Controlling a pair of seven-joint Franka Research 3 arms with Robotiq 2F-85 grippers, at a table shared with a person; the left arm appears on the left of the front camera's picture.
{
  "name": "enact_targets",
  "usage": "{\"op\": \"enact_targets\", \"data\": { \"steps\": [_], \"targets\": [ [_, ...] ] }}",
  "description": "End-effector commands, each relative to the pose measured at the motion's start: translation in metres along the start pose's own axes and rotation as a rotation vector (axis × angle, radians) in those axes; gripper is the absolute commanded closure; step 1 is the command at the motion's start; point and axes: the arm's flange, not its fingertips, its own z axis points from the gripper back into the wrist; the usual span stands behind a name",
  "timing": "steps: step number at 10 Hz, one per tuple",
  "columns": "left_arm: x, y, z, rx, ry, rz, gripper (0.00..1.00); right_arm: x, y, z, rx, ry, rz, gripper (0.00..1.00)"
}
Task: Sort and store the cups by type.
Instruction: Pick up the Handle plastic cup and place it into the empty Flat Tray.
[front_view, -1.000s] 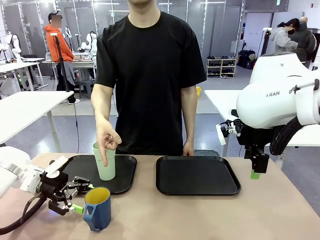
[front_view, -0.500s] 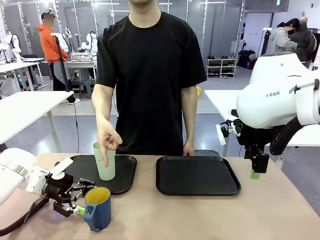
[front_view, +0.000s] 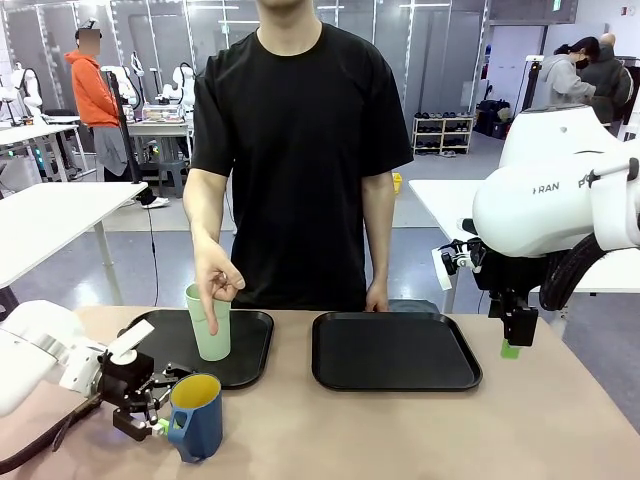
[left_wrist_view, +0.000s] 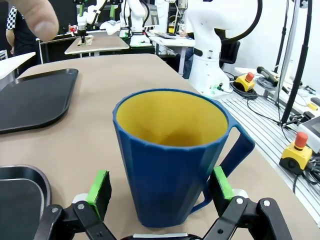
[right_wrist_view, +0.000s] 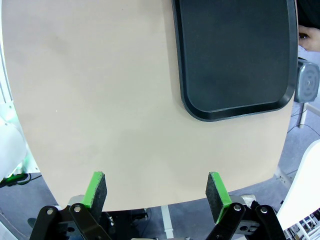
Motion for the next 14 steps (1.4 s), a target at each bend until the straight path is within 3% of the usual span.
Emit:
{"op": "enact_targets", "data": {
  "steps": [1, 14],
  "targets": [
    [-0.008, 0.004, -0.006, -0.036, -0.027, -0.040, 0.00, -0.001, -0.001, 0.001, 0.001, 0.011, -0.004, 0.00],
    [-0.021, 0.005, -0.030, -0.147, -0.102, -0.027, 0.00, -0.001, -0.001, 0.001, 0.001, 0.011, -0.004, 0.00]
  ]
}}
